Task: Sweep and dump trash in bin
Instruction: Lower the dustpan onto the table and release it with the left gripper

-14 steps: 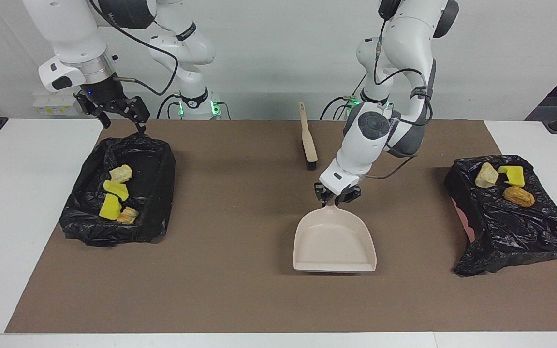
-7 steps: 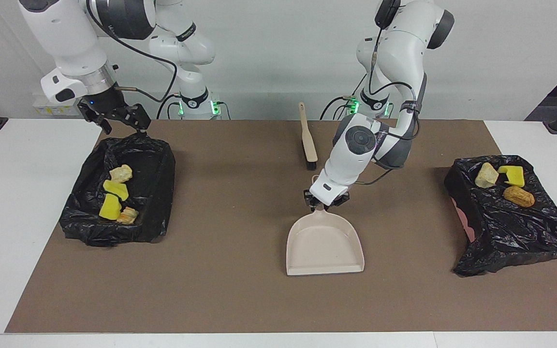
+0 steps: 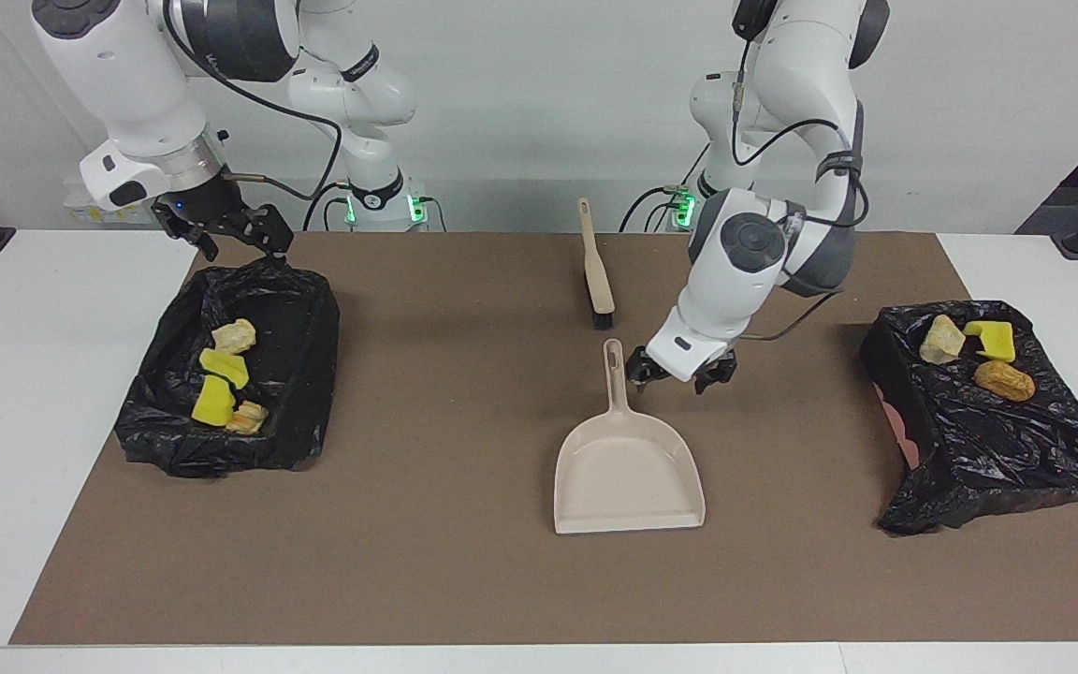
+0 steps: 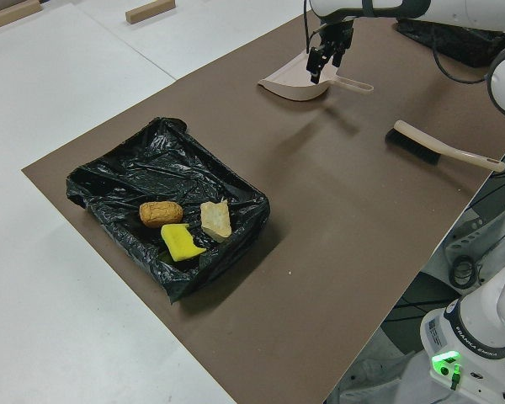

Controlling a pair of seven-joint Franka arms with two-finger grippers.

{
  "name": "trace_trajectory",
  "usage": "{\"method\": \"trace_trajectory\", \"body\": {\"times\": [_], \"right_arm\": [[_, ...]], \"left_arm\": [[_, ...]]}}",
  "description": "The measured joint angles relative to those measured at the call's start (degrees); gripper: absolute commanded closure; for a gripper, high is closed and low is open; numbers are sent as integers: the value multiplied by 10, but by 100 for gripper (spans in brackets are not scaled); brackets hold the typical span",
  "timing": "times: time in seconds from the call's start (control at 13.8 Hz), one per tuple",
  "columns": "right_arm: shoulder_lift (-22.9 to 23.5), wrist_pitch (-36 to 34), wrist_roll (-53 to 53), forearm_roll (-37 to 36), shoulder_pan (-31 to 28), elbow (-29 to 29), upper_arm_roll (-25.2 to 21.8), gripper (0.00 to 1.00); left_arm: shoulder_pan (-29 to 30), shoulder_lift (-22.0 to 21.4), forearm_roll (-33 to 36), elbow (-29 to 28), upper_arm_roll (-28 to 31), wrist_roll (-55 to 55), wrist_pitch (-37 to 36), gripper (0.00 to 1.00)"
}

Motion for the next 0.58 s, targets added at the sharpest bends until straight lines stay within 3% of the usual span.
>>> {"method": "trace_trajectory", "body": {"times": [0.29, 0.58], "right_arm": [[3, 2, 0, 0, 2, 2, 1, 0], [4, 2, 0, 0, 3, 3, 1, 0]], "left_arm": [[1, -91, 0, -5, 90, 149, -87, 0], [5, -155, 0, -1, 160, 230, -132, 0]]}}
